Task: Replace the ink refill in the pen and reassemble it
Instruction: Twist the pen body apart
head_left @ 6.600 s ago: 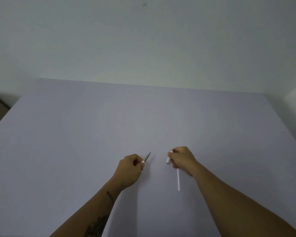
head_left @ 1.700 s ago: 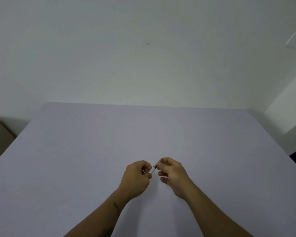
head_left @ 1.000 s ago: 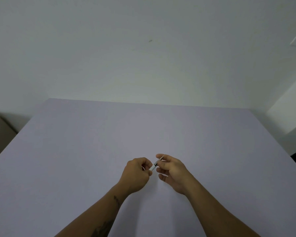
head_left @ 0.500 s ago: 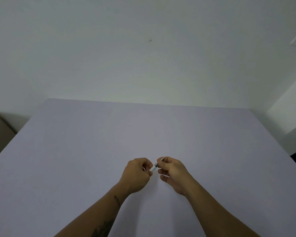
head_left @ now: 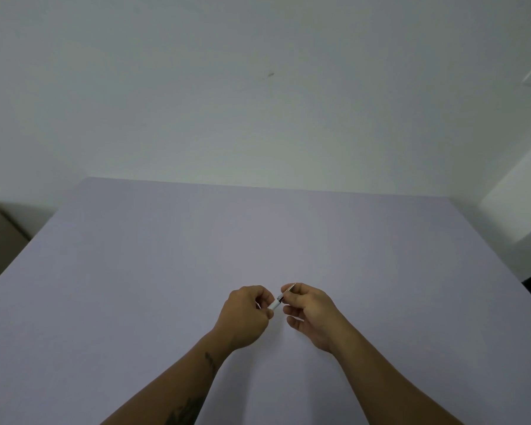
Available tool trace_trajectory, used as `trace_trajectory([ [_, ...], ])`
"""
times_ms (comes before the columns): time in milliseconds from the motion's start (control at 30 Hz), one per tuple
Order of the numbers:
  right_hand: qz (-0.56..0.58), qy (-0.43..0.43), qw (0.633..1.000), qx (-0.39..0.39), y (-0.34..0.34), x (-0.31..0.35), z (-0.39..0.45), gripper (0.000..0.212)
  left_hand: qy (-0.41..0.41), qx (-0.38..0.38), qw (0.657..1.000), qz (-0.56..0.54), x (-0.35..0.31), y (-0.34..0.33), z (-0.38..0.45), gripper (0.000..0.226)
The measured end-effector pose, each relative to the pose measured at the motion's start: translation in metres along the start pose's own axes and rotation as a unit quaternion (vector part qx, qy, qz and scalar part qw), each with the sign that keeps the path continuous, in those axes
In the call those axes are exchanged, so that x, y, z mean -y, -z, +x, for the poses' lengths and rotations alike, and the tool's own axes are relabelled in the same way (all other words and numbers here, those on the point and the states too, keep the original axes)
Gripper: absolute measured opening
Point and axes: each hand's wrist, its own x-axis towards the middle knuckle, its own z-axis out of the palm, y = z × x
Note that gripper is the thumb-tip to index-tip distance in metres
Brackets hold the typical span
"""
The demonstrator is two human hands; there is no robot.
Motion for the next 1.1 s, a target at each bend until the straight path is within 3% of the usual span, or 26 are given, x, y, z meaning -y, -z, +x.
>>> trace_trajectory([
  [167, 0.017, -0.001, 1.000, 0.006, 0.002, 0.000, -0.002, 0.025, -0.001, 0.000, 1.000, 0.000, 0.000, -0.001, -0.001, 0.014],
  [367, 0.022, -0.020, 0.999, 0.016, 0.004, -0.003, -0.005, 0.009, -0.010, 0.001, 1.000, 0.002, -0.002, -0.003, -0.003, 0.012],
  [633, 0.048, -0.008, 0.999, 0.011, 0.005, -0.004, -0.009, 0.022, -0.008, 0.002, 1.000, 0.004, -0.002, -0.003, -0.008, 0.014],
  [767, 0.022, -0.019, 1.000, 0.005, 0.003, -0.004, -0.012, 0.012, -0.006, 0.004, 1.000, 0.005, -0.002, -0.003, -0.010, 0.012],
  [1100, 0.044, -0.005, 0.999, -0.003, 0.003, -0.003, -0.016, 0.024, -0.002, 0.005, 1.000, -0.003, -0.002, -0.007, -0.011, 0.019],
])
